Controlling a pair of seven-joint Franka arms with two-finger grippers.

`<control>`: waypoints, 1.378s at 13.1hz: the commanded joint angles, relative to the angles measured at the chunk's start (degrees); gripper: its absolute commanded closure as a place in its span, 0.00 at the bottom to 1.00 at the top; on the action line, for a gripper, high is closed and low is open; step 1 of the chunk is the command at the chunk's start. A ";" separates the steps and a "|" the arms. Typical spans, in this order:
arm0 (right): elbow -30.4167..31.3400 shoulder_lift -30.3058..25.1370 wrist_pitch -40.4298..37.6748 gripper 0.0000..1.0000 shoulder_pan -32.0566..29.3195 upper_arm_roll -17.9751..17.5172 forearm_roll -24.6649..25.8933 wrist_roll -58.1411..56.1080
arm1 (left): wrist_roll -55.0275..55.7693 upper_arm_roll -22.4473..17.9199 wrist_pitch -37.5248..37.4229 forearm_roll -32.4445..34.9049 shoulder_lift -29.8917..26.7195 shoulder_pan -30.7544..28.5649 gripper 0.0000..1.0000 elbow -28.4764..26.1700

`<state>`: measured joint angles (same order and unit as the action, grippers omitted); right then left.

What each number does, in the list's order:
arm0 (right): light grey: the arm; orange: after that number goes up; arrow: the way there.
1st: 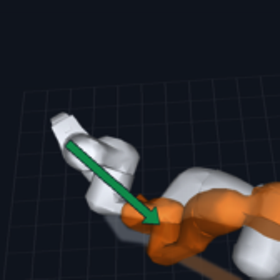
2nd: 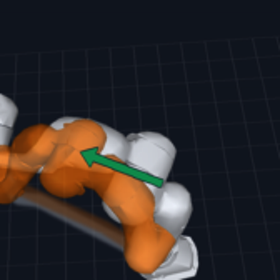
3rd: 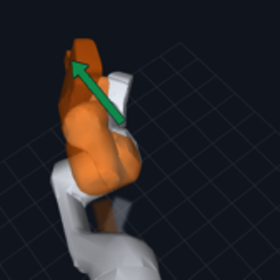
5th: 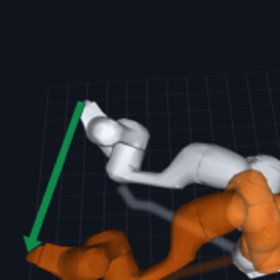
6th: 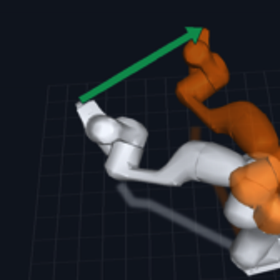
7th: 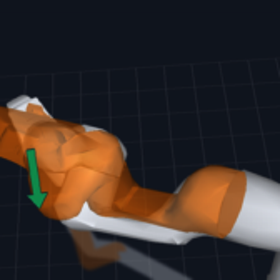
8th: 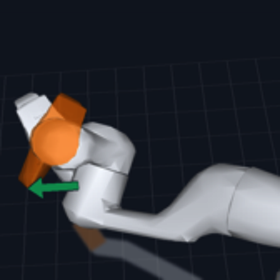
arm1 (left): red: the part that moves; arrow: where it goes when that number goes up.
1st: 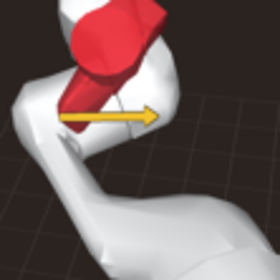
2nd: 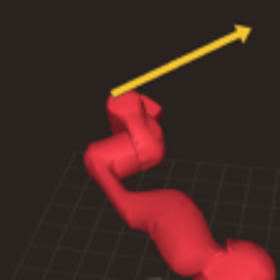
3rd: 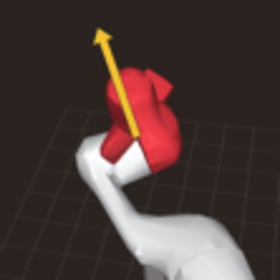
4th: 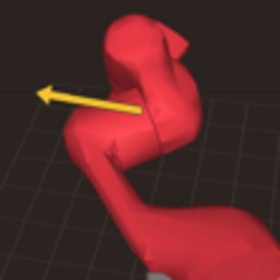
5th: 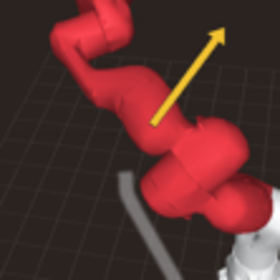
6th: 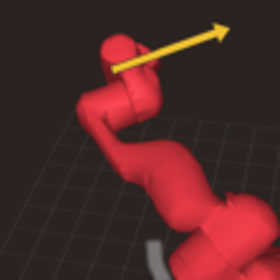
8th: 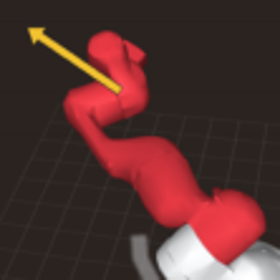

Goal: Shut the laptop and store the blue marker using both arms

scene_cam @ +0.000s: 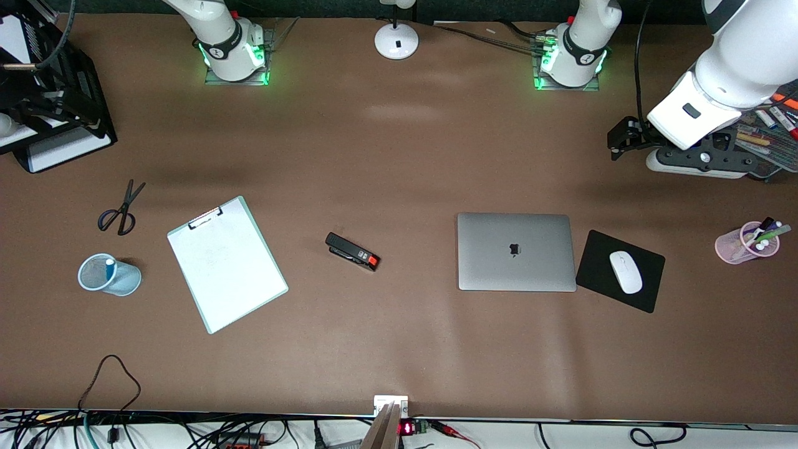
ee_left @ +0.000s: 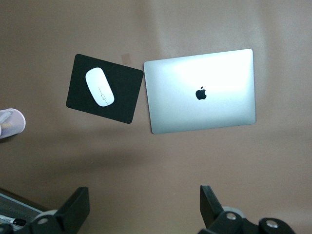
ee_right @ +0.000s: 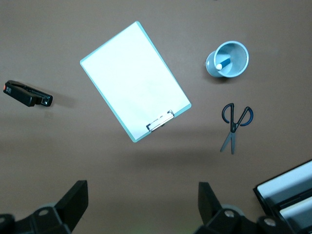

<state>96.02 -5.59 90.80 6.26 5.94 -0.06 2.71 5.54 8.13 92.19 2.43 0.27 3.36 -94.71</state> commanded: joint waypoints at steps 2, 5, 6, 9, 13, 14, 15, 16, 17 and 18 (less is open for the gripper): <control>-1.09 0.67 -2.21 0.00 -0.29 -0.14 -0.99 -0.16 | -0.35 -0.05 -1.05 0.20 -0.36 -0.11 0.00 0.75; -0.92 0.58 -2.65 0.00 -0.29 -0.14 -0.73 -1.92 | -0.35 -0.04 -1.14 0.20 -0.36 -0.11 0.00 0.66; -0.92 0.49 -2.82 0.00 -0.37 -0.14 -0.64 -1.92 | -0.44 -0.22 -1.14 0.20 -0.36 -0.20 0.00 0.66; -1.01 0.49 -2.83 0.00 -0.46 -0.05 -0.64 -1.92 | -0.88 -0.22 -1.22 0.11 -0.36 -1.60 0.00 0.40; -1.09 0.49 -2.83 0.00 -0.46 -0.05 -0.64 -1.83 | -0.97 0.04 -1.22 0.11 -0.36 -1.69 0.00 0.49; -1.09 0.49 -2.83 0.00 -0.46 -0.05 -0.73 -1.83 | -0.97 0.13 -1.22 0.11 -0.36 -1.69 0.00 0.49; -1.09 0.49 -2.74 0.00 -0.46 0.04 -0.64 -1.83 | -0.97 0.30 -1.22 0.11 -0.36 -1.61 0.00 0.49; -1.09 0.49 -2.74 0.00 -0.46 0.04 -0.73 -1.83 | -0.97 0.39 -1.14 0.11 -0.36 -1.43 0.00 0.58; -1.09 0.41 -2.82 0.00 -0.46 0.04 -0.64 -1.83 | -0.97 0.39 -1.14 0.11 -0.36 -1.43 0.00 0.58; -1.09 0.32 -2.83 0.00 -0.46 0.04 -0.64 -1.83 | -0.97 0.39 -1.14 0.11 -0.36 -1.52 0.00 0.58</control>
<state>96.00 -5.17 89.01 6.22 6.02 -0.06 1.73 5.45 8.35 91.89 2.44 0.27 2.02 -94.71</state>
